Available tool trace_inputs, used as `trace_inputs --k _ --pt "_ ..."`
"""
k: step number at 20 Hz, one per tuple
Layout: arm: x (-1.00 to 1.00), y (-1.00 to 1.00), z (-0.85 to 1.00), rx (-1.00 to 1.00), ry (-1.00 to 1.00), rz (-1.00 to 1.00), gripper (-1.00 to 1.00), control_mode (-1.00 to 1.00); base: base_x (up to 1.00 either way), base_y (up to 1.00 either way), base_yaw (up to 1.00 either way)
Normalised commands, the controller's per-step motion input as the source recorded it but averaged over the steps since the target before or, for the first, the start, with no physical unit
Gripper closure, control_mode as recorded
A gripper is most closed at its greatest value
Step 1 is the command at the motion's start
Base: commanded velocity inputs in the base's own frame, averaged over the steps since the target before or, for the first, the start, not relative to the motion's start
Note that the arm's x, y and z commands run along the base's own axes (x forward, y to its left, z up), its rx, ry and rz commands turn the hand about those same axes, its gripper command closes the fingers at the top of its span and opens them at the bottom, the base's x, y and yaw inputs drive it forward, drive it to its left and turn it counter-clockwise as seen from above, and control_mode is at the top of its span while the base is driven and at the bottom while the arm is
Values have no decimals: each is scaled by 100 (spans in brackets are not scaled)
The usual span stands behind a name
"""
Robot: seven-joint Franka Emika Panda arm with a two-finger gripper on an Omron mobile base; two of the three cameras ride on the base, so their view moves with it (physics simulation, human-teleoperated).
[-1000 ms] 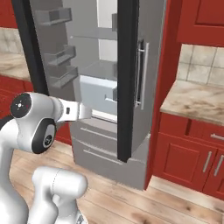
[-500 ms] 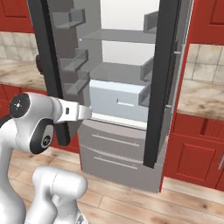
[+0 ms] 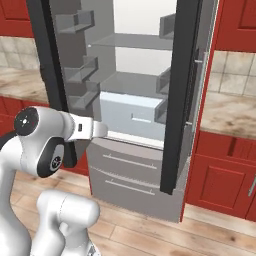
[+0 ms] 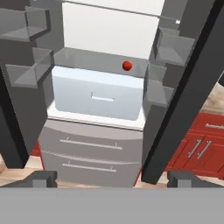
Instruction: Take the cheese, fish, and tomato from the fridge and place them on the plate on the dining counter to create an appetizer plate.
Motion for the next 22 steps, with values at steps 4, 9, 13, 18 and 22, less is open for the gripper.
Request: trace_inputs --k 4,9,13,18,22 --pt "0 0 0 0 0 0 -100 100 73 0 3" --pt "0 0 0 0 0 0 -100 100 84 3 0" --pt "0 0 0 0 0 0 -100 100 87 0 -1" --pt "0 0 0 0 0 0 -100 100 88 1 -5" --pt "0 0 0 0 0 0 -100 100 64 0 -17"
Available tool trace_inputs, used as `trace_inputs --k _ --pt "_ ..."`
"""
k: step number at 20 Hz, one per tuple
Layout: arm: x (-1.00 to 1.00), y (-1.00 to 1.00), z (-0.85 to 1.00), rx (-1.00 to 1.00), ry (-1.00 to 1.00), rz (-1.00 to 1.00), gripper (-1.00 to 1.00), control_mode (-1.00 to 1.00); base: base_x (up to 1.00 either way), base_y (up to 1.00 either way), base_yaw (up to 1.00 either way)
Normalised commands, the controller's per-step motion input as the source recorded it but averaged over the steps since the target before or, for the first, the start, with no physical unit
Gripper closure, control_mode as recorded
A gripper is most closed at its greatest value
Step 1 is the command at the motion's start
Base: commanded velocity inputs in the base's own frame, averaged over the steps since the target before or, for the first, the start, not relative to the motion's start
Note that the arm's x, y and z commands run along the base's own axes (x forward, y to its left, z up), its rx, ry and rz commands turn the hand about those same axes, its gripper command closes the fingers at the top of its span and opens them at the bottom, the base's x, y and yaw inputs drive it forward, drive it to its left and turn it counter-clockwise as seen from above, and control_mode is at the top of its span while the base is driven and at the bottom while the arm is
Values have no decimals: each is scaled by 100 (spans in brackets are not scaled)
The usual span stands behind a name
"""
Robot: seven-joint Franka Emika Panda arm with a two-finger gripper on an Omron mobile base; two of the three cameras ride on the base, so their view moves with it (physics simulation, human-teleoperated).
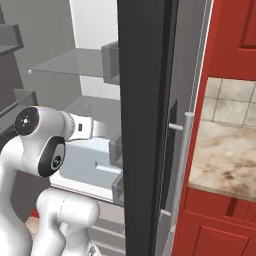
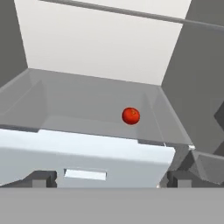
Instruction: Take the cheese, fish, and tomato from the fridge and place them on the plate on the dining counter to create an appetizer plate.
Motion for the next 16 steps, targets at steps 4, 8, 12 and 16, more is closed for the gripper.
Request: trace_inputs --k 4,8,12,16 --pt "0 0 0 0 0 0 -100 100 32 0 -24" --pt "0 0 0 0 0 0 -100 100 13 19 -18" --pt "0 0 0 0 0 0 -100 100 4 17 -5" --pt "1 7 -11 0 2 -1 -100 -100 1 3 -1"
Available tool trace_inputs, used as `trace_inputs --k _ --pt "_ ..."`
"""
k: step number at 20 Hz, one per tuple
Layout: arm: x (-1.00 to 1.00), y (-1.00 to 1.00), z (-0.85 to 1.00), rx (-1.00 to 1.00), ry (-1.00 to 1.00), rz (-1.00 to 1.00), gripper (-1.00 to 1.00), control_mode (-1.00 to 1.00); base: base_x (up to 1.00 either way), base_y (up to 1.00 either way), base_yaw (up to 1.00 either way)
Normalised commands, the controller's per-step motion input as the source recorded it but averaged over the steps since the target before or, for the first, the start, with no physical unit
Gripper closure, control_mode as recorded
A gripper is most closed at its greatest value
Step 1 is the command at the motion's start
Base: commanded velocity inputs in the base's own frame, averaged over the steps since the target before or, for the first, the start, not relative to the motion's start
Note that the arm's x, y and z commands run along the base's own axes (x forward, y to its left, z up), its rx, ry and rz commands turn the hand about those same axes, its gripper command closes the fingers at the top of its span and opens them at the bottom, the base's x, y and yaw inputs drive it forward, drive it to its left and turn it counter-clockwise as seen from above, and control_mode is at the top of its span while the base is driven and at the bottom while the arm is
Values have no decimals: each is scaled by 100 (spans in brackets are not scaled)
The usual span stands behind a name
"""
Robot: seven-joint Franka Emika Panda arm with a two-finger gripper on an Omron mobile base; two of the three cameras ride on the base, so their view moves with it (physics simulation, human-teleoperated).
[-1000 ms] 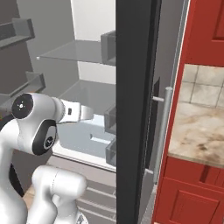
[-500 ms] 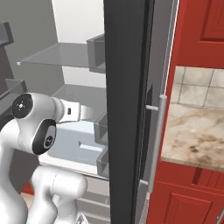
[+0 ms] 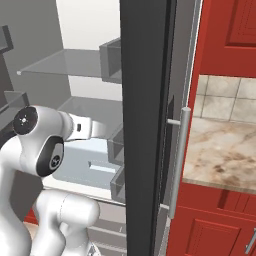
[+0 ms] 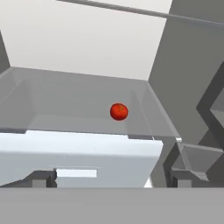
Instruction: Take the cheese, fish, and tomato from the fridge and place them on the plate on the dining counter to create an appetizer plate.
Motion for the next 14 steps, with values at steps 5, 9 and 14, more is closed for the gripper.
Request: trace_inputs --k 5,9,14 --pt "0 17 -19 0 15 0 -100 -100 0 0 0" --pt "1 8 -23 3 5 0 -100 -100 0 0 0" --pt "26 0 -27 3 -3 0 -100 -100 0 0 0"
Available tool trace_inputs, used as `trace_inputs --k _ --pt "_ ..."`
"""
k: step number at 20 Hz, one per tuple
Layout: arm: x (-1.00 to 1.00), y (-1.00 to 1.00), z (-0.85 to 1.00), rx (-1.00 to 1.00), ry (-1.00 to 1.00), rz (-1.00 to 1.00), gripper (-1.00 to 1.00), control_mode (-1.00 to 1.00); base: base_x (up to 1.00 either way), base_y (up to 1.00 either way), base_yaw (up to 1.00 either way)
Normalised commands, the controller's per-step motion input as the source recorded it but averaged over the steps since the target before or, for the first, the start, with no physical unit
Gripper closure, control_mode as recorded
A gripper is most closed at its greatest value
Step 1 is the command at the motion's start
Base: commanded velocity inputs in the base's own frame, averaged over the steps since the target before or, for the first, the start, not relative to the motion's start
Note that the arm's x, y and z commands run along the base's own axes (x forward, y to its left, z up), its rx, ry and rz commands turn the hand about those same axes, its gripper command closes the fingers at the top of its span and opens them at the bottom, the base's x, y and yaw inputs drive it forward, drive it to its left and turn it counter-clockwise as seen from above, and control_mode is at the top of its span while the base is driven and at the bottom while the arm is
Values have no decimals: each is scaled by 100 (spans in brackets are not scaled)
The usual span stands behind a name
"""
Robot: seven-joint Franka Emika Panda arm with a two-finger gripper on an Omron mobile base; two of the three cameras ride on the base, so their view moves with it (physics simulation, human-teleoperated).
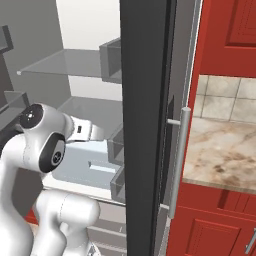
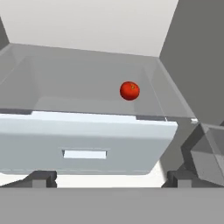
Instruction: Take the cheese, fish, and tomato from the fridge and place them on the plate on the dining counter to create an appetizer plate.
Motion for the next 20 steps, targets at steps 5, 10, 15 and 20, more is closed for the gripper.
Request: trace_inputs --k 5,10,15,20 --pt "46 0 -34 0 -10 -3 -100 -100 0 0 0" --pt "28 -17 -13 0 0 -5 -100 -100 0 0 0" --pt "0 -23 -7 9 5 -20 -100 -100 0 0 0" --pt "3 -11 0 18 8 -18 -100 -100 0 0 0"
